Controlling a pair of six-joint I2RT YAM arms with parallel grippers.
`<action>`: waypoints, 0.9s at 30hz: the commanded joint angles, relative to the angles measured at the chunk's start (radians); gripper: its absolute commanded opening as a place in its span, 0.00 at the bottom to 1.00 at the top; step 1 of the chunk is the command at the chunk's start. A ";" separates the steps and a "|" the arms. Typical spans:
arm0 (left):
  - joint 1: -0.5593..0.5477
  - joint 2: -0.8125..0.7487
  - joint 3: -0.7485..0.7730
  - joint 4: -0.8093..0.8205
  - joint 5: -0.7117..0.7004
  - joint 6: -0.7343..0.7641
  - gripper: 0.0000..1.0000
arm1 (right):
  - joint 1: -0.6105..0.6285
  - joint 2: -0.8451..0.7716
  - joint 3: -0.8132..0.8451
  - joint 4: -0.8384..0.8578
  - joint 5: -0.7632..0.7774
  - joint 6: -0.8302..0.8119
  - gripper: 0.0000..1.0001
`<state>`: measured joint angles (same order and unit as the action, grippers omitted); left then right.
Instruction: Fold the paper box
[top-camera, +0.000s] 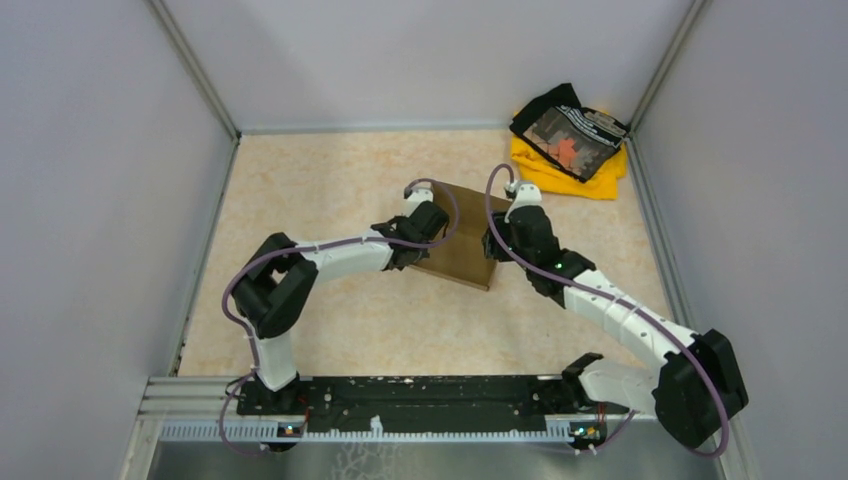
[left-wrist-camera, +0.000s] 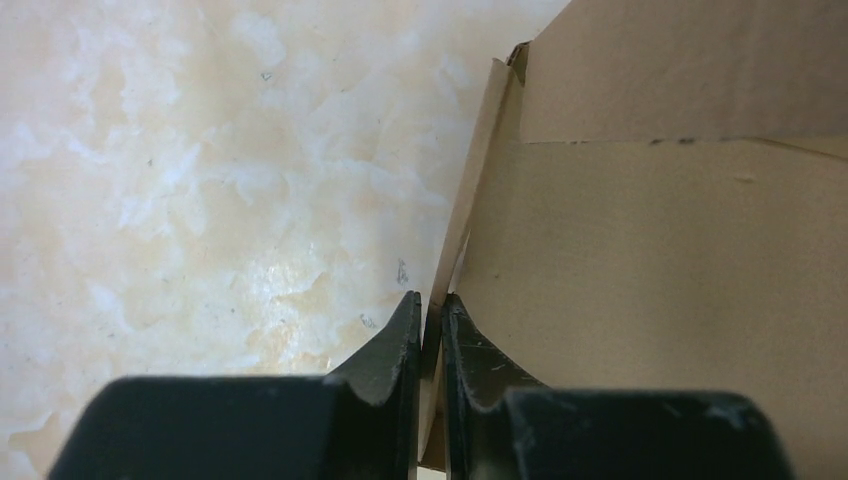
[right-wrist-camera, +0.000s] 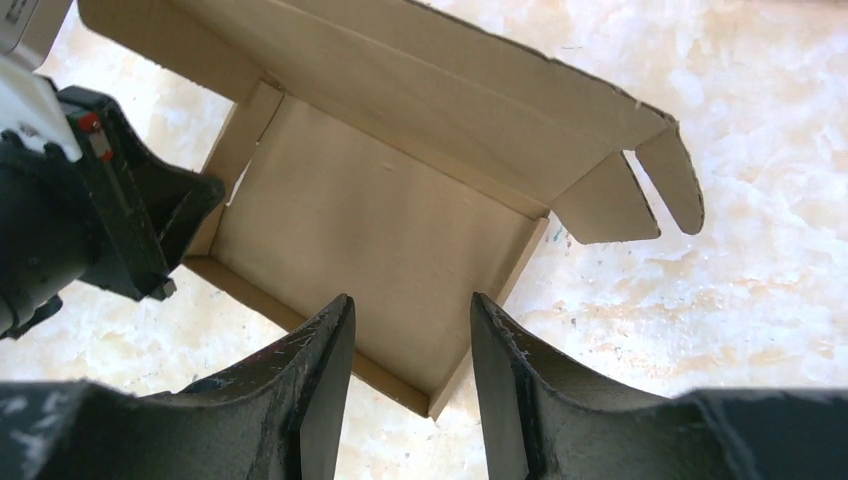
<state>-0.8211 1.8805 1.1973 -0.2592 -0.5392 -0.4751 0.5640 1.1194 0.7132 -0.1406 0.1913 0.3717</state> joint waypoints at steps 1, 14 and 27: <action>-0.039 -0.013 -0.063 -0.132 -0.149 0.088 0.14 | -0.007 -0.049 0.024 -0.002 0.043 0.013 0.46; -0.052 0.035 -0.017 -0.230 -0.257 0.046 0.15 | -0.013 -0.084 0.040 -0.026 0.081 0.009 0.47; -0.053 0.048 -0.015 -0.155 -0.252 0.113 0.18 | -0.017 -0.094 0.055 -0.033 0.069 0.003 0.47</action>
<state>-0.8707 1.9083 1.1816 -0.4335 -0.7773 -0.4122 0.5575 1.0496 0.7204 -0.1917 0.2501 0.3710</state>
